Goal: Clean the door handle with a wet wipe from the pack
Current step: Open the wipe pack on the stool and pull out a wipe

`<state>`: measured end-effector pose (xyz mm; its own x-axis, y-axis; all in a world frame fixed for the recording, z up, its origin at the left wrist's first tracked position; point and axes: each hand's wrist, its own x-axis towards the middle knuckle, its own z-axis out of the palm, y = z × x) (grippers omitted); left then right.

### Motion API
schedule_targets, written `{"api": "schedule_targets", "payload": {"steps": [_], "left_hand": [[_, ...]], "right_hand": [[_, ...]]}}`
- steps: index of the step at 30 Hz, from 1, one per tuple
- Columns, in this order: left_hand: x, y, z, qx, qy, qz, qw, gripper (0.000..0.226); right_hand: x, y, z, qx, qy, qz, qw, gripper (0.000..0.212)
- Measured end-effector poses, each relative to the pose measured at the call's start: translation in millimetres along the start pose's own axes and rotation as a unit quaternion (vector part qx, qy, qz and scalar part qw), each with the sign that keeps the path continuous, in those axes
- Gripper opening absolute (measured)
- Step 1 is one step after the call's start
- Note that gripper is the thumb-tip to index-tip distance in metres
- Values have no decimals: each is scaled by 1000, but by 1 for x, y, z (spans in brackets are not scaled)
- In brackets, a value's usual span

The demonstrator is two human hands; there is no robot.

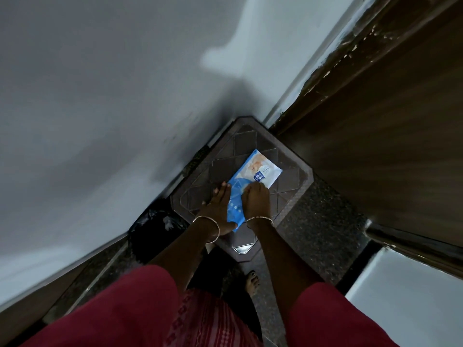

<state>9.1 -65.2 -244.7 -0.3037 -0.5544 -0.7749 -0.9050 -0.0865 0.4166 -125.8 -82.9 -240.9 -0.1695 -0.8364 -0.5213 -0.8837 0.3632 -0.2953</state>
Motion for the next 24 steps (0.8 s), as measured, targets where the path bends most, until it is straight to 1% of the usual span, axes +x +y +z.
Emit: {"api": "schedule_targets", "payload": {"steps": [3,6,8,13,17,21,24], "left_hand": [[1,-1,-1,9,-6,-3,1000,123],[3,0,-1,23,-12,-8,1000,121],[3,1,1,33,-13,-9,999,120],[5,3,2,54,-13,-13,998,120],[4,5,2,70,-17,-16,997,119],[4,12,-1,78,-33,-32,996,116],[2,17,-4,72,-39,-39,996,113]], "right_hand": [[-10,4,2,60,57,-22,996,27],[-19,6,2,149,103,2,983,15],[-23,6,0,197,112,24,974,10],[-27,7,-4,257,131,67,955,15],[-33,6,-5,293,166,105,936,20],[-37,5,-7,293,181,112,932,22],[-41,2,-12,288,193,102,932,24]]}}
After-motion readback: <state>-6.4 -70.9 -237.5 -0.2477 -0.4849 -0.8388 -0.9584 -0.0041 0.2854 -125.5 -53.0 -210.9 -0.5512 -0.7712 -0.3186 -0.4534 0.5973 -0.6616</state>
